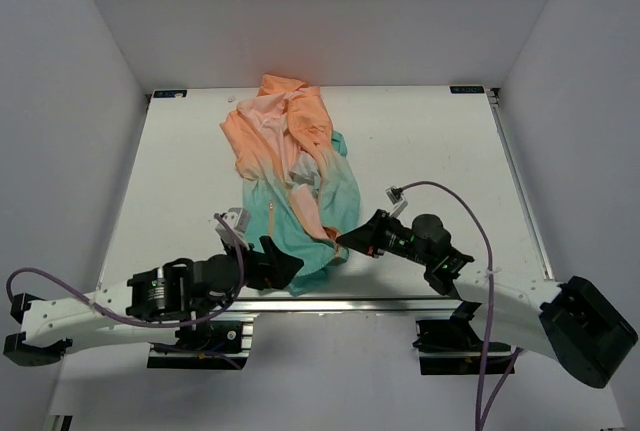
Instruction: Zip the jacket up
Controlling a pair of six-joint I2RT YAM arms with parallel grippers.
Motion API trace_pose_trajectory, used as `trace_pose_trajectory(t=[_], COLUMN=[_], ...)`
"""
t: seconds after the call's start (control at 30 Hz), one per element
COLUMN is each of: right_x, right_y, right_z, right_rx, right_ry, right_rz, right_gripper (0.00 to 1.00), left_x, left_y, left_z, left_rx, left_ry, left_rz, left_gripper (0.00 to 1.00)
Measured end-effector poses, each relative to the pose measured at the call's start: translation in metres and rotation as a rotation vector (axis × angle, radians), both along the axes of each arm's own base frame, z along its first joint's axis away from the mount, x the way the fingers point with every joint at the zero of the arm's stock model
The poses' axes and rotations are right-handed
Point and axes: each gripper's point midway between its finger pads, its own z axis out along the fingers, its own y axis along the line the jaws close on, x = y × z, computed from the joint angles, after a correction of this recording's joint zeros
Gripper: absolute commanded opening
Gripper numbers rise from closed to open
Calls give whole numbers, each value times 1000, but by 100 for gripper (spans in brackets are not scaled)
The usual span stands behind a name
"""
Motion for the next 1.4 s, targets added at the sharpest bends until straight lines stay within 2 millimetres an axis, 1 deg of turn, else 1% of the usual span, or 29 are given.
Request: trace_pose_trajectory(t=[0.1, 0.17, 0.2, 0.27, 0.33, 0.4, 0.47, 0.5, 0.57, 0.63, 0.73, 0.8, 0.9, 1.0, 1.07, 1.17, 1.2, 1.3, 1.33, 1.4], right_x=[-6, -9, -10, -12, -14, -18, -22, -22, -21, -17, -11, -9, -7, -5, -4, -2, -2, -1, -1, 0], right_y=[4, 7, 8, 8, 6, 1, -6, -9, -13, -17, -20, -22, -22, -21, -21, -21, -21, -20, -20, -19], right_z=[-2, 4, 11, 27, 39, 44, 44, 42, 38, 37, 30, 21, 2, -8, -10, -6, -5, 0, 1, 2], right_rx=[63, 104, 130, 180, 214, 228, 226, 216, 190, 168, 129, 105, 60, 35, 32, 42, 47, 60, 64, 69], right_ry=[-27, -58, -85, -145, -198, -238, -266, -276, -296, -319, -330, -318, -279, -258, -255, -266, -271, -283, -286, -289], right_rz=[42, 65, 75, 90, 94, 90, 76, 65, 42, 14, -21, -36, -39, -41, -44, -52, -55, -58, -57, -58], right_gripper=[0, 0, 0, 0, 0, 0, 0, 0, 0, 0, 0, 0, 0, 0, 0, 0, 0, 0, 0, 0], left_x=[0, 1, 4, 18, 41, 61, 72, 73, 63, 54, 47, 44, 39, 36, 34, 33, 33, 32, 31, 30], left_y=[-11, -23, -29, -38, -39, -38, -37, -38, -46, -55, -65, -68, -74, -80, -83, -88, -89, -93, -94, -96], left_z=[-16, -28, -33, -43, -55, -69, -86, -93, -102, -98, -84, -78, -73, -72, -69, -66, -66, -68, -69, -73], left_rx=[-15, 5, 11, 11, -12, -62, -105, -120, -140, -167, -211, -230, -253, -272, -288, -309, -313, -324, -324, -324], left_ry=[29, 58, 78, 122, 184, 254, 319, 349, 404, 416, 390, 377, 373, 379, 375, 368, 368, 375, 381, 397], left_rz=[-5, -17, -19, -4, 20, 21, 0, -21, -100, -183, -274, -314, -371, -416, -446, -481, -491, -519, -526, -535], left_gripper=[98, 98, 98, 98, 98, 97, 96, 96, 96, 96, 97, 98, 98, 98, 98, 98, 95, 92, 88, 85])
